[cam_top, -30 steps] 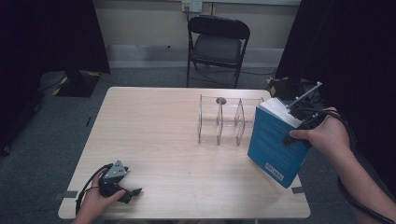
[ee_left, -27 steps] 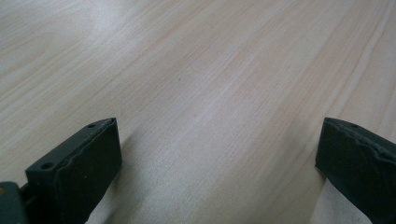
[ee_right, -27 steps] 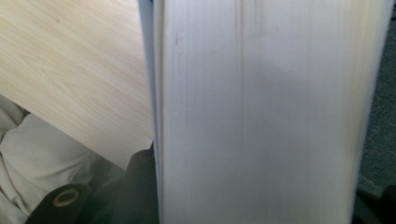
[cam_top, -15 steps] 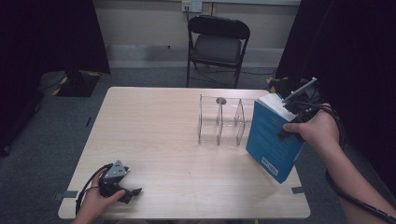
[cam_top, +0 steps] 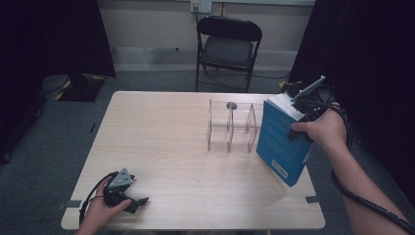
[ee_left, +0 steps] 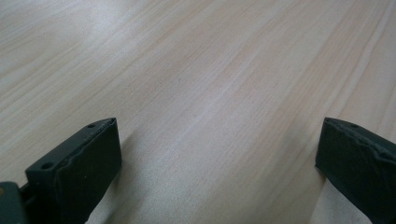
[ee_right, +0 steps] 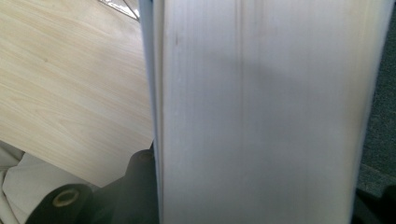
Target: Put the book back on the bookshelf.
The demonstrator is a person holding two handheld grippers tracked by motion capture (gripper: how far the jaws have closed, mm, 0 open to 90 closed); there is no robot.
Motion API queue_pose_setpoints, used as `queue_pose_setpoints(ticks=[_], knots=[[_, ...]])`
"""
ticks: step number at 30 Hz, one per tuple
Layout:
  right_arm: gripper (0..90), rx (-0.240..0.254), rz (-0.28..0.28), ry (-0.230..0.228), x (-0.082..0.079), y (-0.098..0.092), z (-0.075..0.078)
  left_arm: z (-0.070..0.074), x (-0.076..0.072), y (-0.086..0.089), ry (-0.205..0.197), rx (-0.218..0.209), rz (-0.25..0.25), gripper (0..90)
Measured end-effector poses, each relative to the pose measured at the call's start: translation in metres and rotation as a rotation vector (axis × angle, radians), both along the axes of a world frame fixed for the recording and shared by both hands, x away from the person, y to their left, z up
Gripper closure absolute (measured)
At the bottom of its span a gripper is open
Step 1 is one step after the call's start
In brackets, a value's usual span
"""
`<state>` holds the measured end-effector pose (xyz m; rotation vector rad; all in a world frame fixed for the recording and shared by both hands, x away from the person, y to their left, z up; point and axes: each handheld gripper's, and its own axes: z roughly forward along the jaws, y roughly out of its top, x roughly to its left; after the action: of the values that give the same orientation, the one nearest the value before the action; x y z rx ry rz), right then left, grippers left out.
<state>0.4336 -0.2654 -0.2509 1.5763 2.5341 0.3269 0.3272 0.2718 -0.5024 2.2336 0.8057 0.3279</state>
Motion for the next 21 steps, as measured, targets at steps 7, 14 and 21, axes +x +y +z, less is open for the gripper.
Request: queue_pose_setpoints(ticks=[7, 14, 21], knots=[[61.6, 0.015, -0.040, -0.002, 0.007, 0.002, 0.000, 0.000, 0.000, 0.000, 0.001, 0.000, 0.000, 0.0], [61.6, 0.013, -0.087, 0.000, 0.014, 0.006, -0.003, 0.000, 0.000, 0.000, 0.001, 0.000, 0.000, 0.0], [61.6, 0.015, -0.102, 0.006, 0.021, 0.014, -0.003, 0.000, 0.000, 0.000, 0.006, -0.005, 0.004, 0.0]])
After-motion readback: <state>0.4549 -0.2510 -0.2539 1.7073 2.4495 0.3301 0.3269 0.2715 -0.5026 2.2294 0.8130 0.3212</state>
